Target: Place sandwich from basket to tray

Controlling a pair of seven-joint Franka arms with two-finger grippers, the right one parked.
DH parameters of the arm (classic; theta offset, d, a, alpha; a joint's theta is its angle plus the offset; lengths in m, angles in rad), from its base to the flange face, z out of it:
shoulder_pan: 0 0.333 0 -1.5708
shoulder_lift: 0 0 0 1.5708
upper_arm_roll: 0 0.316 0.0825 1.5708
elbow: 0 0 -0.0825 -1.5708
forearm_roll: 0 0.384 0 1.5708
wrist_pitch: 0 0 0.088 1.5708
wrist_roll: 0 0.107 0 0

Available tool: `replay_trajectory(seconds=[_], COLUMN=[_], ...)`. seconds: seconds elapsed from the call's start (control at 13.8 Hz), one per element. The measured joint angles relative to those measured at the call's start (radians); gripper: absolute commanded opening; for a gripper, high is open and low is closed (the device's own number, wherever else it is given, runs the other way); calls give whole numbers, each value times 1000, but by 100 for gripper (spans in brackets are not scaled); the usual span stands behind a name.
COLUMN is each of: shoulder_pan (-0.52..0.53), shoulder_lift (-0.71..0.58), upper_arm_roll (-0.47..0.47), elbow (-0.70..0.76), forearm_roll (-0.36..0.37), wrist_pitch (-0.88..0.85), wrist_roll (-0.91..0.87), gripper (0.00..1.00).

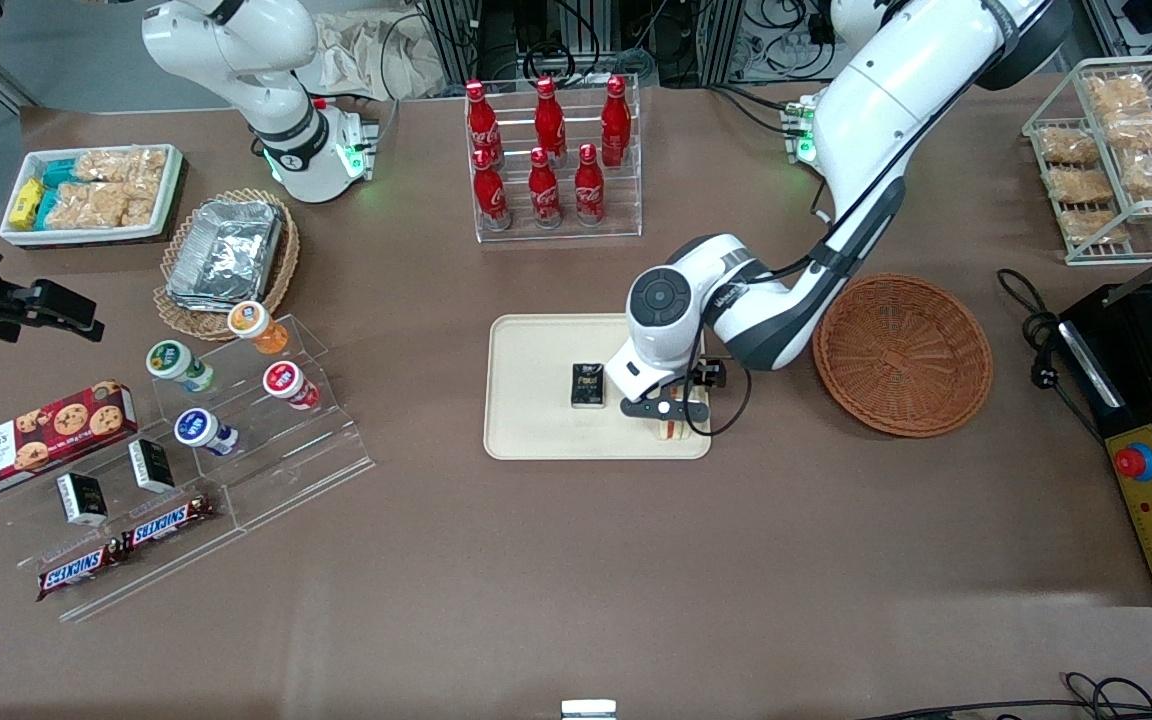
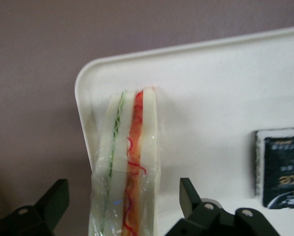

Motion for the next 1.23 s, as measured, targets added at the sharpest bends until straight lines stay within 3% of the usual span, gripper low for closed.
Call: replay_trajectory(seconds=[0.15, 0.58, 0.8, 0.94, 1.23], shoulder_pan=[4, 24, 103, 113, 102], shoulder_lift=[-41, -240, -351, -424, -537], upper_arm_roll=[-1, 28, 68, 154, 372], elbow=[48, 302, 353, 354, 332], forearm_roll=[-71, -273, -350, -385, -451], wrist_pitch=[-34, -372, -455, -499, -594], wrist_roll=[-2, -14, -10, 29, 323], gripper=[100, 100, 100, 100, 100])
